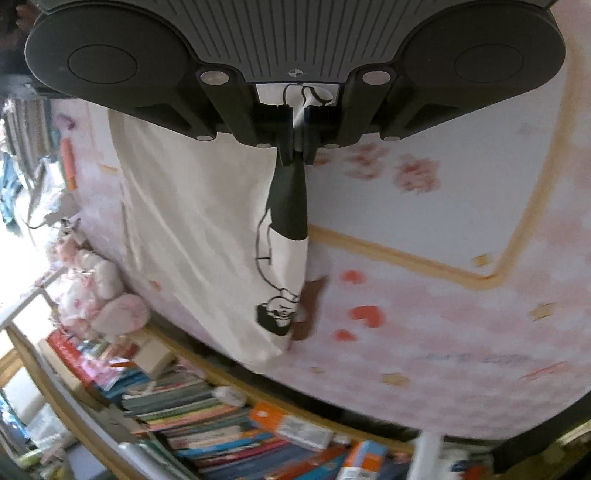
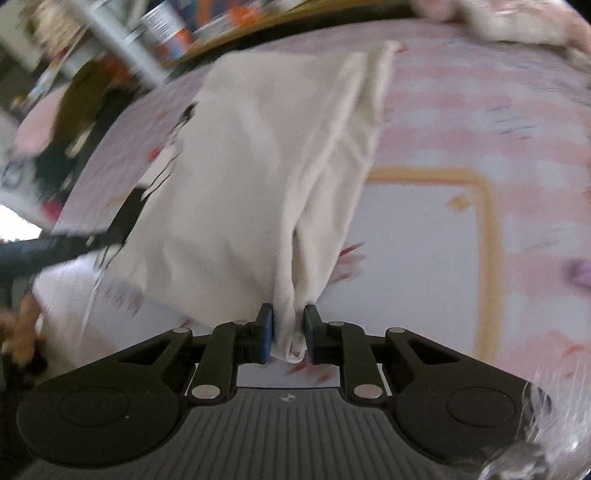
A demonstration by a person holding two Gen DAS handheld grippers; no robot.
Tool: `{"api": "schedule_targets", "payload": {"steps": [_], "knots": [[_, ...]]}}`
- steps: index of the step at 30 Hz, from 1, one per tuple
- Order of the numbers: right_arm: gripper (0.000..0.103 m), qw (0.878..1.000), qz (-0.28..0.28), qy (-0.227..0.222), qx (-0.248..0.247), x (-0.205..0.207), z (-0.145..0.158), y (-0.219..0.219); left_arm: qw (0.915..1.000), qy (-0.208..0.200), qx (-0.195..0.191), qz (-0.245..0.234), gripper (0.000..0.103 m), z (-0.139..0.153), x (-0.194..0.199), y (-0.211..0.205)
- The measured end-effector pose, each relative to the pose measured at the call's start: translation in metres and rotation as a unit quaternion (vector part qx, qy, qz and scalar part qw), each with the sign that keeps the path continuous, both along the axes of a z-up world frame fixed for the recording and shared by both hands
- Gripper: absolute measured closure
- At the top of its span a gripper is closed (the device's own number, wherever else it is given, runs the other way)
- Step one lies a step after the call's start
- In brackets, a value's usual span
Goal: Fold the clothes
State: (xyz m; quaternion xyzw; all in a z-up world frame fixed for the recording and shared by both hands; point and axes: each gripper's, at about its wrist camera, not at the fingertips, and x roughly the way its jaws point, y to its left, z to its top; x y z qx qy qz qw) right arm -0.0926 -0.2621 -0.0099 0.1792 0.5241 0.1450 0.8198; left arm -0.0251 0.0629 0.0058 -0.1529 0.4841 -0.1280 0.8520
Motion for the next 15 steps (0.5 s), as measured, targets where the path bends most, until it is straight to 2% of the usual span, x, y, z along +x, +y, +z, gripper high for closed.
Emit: {"api": "schedule_targets", "payload": {"steps": [6,11,15], "knots": [[0.087,0.999,0.042,-0.009,-0.028,-0.006,0.006,0.032,0.9997,0.024,0.001,-0.003,0.1,-0.006,-0.014,0.025],[0.087,1.0,0.011,-0.005,-0.029,-0.007,0.007,0.033,0.9992,0.028,-0.011,-0.026,0.1,-0.013,-0.011,0.029],[0.087,0.999,-0.019,-0.003,-0.041,-0.009,0.011,0.04,0.997,0.031,-0.021,-0.067,0.099,-0.015,-0.004,0.035]]}}
